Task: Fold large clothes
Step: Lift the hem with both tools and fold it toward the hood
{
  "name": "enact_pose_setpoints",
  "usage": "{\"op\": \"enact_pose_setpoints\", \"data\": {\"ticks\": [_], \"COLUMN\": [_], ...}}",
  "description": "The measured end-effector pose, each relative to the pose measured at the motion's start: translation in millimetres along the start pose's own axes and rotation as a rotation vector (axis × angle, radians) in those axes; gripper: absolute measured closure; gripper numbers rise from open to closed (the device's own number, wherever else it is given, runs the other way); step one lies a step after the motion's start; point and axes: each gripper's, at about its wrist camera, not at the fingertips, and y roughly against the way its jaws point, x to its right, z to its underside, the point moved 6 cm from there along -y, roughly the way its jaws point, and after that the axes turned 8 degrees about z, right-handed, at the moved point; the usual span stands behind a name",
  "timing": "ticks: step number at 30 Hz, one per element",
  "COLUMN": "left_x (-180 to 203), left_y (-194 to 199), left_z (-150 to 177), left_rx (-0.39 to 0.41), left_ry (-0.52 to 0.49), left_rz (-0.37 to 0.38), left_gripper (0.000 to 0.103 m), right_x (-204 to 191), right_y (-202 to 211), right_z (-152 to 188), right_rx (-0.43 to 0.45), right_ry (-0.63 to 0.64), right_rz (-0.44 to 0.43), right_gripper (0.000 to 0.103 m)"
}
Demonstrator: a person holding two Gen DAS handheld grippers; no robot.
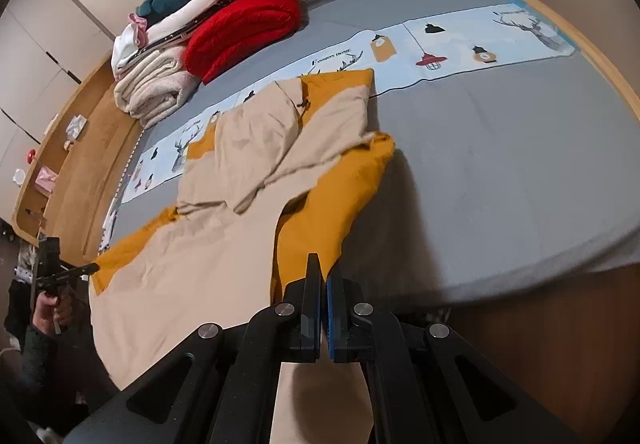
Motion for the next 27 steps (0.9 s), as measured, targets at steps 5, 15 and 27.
{"op": "enact_pose_setpoints", "data": {"ticks": [5,15,27], "left_x": [-22.2,-112.0,-205.0], "left_y": [-14.3,-82.7,-115.1], "left_z": [-32.6,-161.9,-198.3], "left_rx": [0.050,0.235,0.230], "left_ry": [0.073,0.325,0.474], "left_rz": [0.057,0.084,-0.113], "left_gripper": [0.101,0.101,0.093], "right_x": [3.2,17.8,73.7], "right_y": [-18.6,-158.1,-282.4], "right_z": [-21.9,-160.4,-223.3], "right_rx": [0.007,-0.012,-0.033], "right_ry": [-0.016,-0.151,-0.386], "right_rz": [-0.017,-0.021,0.092], "right_gripper": [0.101,0.101,0.093]}}
